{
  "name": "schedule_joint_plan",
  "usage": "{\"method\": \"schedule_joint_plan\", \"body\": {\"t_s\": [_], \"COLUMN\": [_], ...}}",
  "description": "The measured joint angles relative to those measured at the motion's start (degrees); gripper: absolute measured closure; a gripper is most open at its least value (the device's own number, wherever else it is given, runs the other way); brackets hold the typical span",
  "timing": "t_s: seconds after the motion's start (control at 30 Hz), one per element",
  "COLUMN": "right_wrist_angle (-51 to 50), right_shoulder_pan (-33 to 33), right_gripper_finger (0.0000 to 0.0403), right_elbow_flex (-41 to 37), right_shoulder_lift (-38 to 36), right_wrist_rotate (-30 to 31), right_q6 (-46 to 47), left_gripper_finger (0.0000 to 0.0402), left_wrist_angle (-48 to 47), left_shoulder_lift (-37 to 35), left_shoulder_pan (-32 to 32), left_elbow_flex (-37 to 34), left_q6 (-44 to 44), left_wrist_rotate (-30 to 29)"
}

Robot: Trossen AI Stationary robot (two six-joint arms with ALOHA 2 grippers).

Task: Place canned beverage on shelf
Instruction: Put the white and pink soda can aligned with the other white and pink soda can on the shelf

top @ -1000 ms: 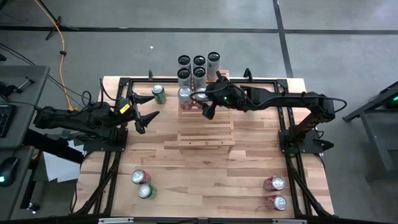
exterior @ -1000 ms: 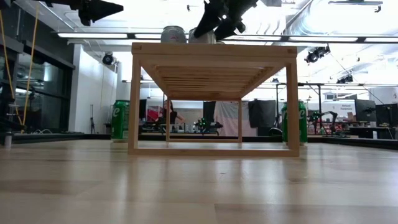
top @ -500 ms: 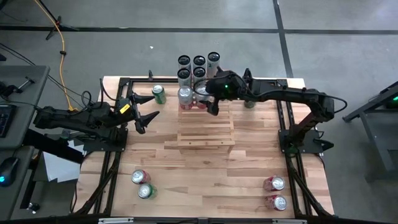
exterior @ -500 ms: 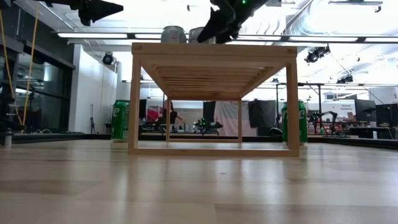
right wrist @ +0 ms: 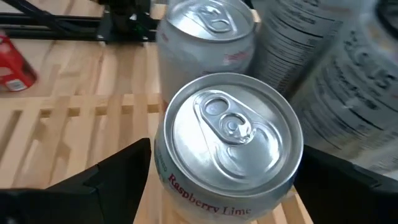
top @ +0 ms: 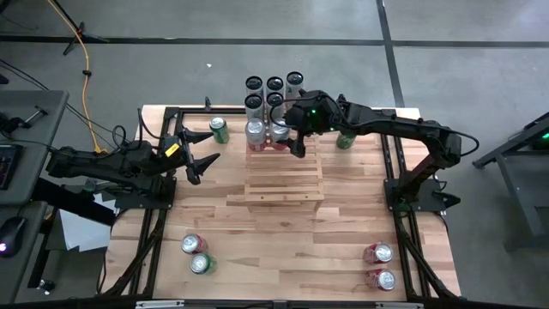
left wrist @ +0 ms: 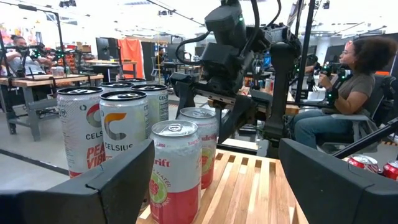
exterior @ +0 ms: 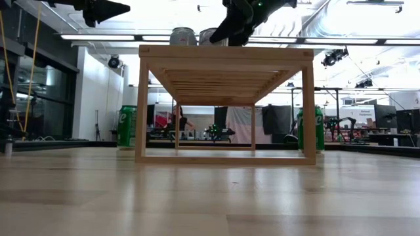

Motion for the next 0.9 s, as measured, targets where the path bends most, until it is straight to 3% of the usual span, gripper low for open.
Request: {"method": "schedule_joint_plan", "body": {"t_s": [0.3, 0.53, 0.9], "right_wrist_angle": [0.0, 0.1, -0.8], "right_shoulder_pan": [0.0, 0.5, 7.1], "right_gripper_finger": [0.0072, 0.0131, 0.0131], "right_elbow_flex": [0.0, 0.0, 2.7], "right_shoulder_lift": [-0.9, -0.9, -0.8], "right_wrist_rotate": [-1.2, 0.0, 13.7], "right_q6": [0.3, 4.0, 12.9], "left_gripper_finger": [0.0067, 0.0067, 0.0067], "left_wrist_angle": [0.0, 0.0, 0.1], "left_shoulder_lift": [0.0, 0.0, 0.0], "left_shoulder_pan": [0.0, 0.0, 0.0], "left_elbow_flex": [0.0, 0.0, 0.0], "left_q6": [0.8, 0.8, 0.8], "left_wrist_rotate": [0.0, 0.0, 0.0]}}
